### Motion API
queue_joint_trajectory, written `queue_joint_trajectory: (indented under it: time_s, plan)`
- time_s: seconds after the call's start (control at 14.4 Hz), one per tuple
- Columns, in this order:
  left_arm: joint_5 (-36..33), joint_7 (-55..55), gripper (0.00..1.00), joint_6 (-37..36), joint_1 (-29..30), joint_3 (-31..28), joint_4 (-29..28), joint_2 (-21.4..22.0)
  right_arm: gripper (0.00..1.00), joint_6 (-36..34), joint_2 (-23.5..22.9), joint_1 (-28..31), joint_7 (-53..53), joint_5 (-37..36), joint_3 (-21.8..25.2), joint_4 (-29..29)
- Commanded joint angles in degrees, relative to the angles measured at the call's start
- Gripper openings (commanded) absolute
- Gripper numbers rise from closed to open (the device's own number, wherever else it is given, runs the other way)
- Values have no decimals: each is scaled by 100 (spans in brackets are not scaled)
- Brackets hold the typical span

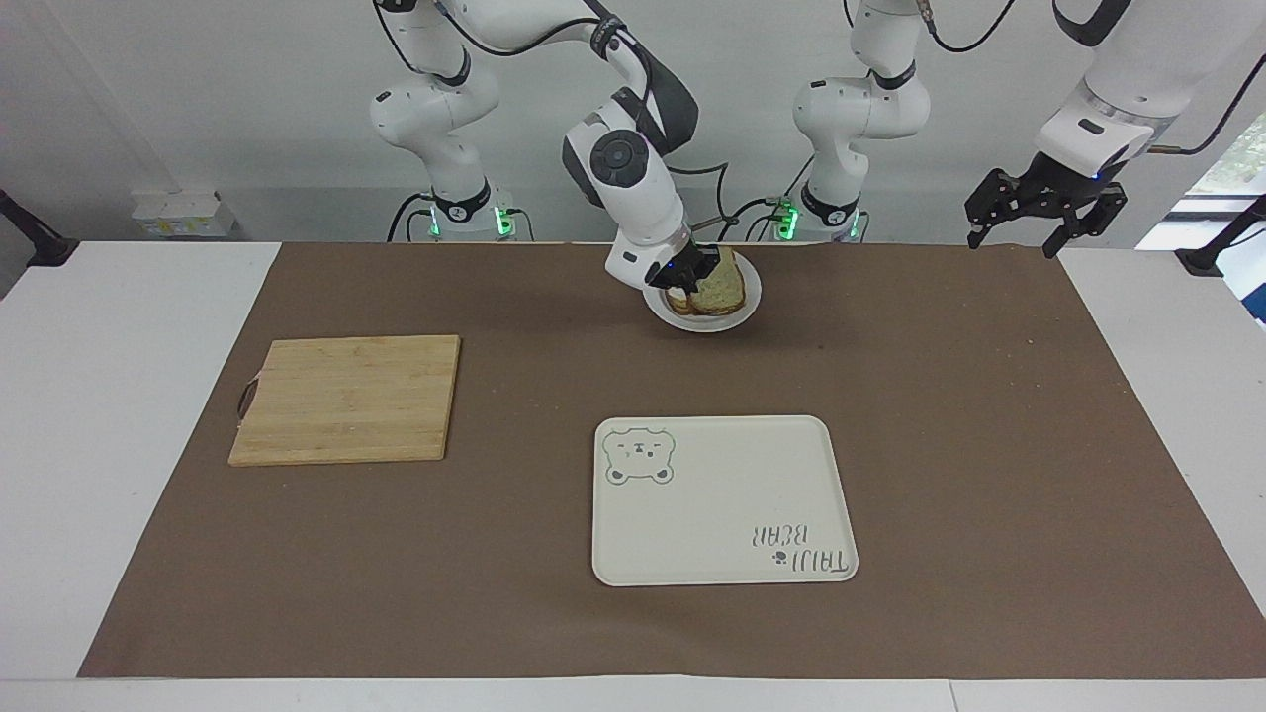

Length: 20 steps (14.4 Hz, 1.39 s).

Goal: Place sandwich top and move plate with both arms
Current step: 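Lift the bread slice and carry it over the egg plate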

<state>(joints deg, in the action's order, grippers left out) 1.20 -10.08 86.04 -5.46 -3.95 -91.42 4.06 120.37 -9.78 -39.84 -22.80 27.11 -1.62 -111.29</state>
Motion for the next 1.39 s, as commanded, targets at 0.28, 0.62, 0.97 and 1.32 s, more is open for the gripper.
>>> queue_joint_trajectory:
  time_s: [0.28,0.62,0.97,1.32]
  plan:
    - [47,6,100,-43,54,17,-16,68,0,655,-86,-261,-110,163,30,-481]
    - [47,6,100,-43,54,17,-16,68,0,751,-103,-235,-189,163,39,-622]
    - [47,6,100,-43,54,17,-16,68,0,848,-112,-217,-234,163,39,-639]
    - [47,6,100,-43,54,17,-16,68,100,769,-165,-68,-128,111,39,-569]
